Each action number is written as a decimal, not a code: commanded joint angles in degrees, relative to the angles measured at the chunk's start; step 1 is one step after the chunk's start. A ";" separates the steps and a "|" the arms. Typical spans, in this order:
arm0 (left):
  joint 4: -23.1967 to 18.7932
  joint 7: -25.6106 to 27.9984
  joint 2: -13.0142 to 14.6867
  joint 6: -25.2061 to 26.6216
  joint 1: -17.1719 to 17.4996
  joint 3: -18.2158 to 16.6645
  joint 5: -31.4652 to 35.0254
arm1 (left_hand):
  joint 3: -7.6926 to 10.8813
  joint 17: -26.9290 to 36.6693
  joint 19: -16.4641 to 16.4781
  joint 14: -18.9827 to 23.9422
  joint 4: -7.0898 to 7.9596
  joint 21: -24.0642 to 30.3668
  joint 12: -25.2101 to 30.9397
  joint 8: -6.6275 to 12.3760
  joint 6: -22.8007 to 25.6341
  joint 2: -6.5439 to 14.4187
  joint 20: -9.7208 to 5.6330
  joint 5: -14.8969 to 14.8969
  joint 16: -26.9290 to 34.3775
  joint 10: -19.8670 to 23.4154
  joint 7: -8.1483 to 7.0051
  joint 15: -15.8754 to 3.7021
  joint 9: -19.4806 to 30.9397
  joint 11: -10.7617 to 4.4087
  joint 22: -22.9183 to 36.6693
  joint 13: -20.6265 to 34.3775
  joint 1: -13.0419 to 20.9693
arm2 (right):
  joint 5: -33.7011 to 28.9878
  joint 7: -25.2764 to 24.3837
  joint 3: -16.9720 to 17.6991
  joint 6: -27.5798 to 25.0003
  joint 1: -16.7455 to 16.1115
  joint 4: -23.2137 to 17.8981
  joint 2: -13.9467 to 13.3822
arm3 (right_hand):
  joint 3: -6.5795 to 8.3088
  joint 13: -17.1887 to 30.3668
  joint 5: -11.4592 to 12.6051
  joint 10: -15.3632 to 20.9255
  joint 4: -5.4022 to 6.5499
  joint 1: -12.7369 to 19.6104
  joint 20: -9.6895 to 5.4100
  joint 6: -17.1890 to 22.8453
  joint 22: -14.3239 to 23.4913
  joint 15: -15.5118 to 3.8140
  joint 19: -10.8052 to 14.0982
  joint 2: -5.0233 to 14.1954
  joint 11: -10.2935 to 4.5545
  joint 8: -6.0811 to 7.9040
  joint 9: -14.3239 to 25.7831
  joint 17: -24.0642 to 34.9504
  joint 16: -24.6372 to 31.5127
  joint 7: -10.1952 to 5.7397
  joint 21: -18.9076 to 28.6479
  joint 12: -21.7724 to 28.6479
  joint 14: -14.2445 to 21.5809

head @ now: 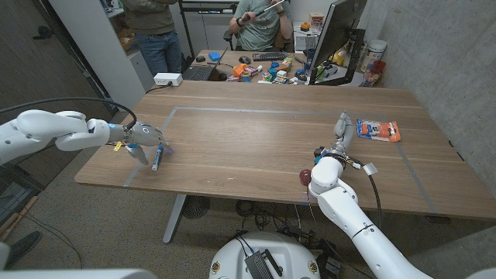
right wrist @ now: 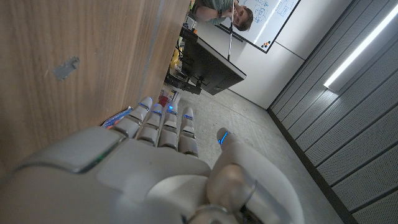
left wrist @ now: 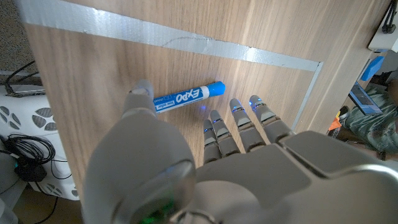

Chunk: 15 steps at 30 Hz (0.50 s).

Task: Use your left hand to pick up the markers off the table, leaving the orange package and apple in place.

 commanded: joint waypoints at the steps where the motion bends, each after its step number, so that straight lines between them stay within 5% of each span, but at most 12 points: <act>1: -1.37 -0.66 -0.15 3.85 1.79 -0.24 -0.13 | -0.01 0.28 0.37 0.58 -0.36 0.10 0.45 0.51 0.62 0.08 0.07 -0.03 0.34 0.61 -0.20 -2.78 0.24 -0.02 0.32 0.08 1.11 | 0.48 -0.14 0.40 1.97 -0.48 1.26 0.34 | -0.29 0.27 0.36 -0.06 0.05 -0.41 0.15 -0.17 0.27 0.33 0.34 1.72 0.10 0.04 0.22 0.13 0.19 -0.30 -0.06 -0.11 0.31; 15: -1.19 1.74 -0.91 8.22 4.23 0.52 0.00 | -0.03 0.27 0.40 1.10 -0.42 0.04 0.64 0.78 1.92 0.43 0.18 0.15 0.37 1.50 0.02 -2.69 0.19 -0.33 0.32 0.03 2.25 | 0.63 0.46 0.56 3.02 -0.51 1.72 0.06 | -0.37 0.26 0.37 0.00 0.00 -0.51 0.10 -0.19 0.26 0.35 0.38 1.69 0.23 0.06 0.22 0.11 0.21 -0.27 -0.05 -0.06 0.34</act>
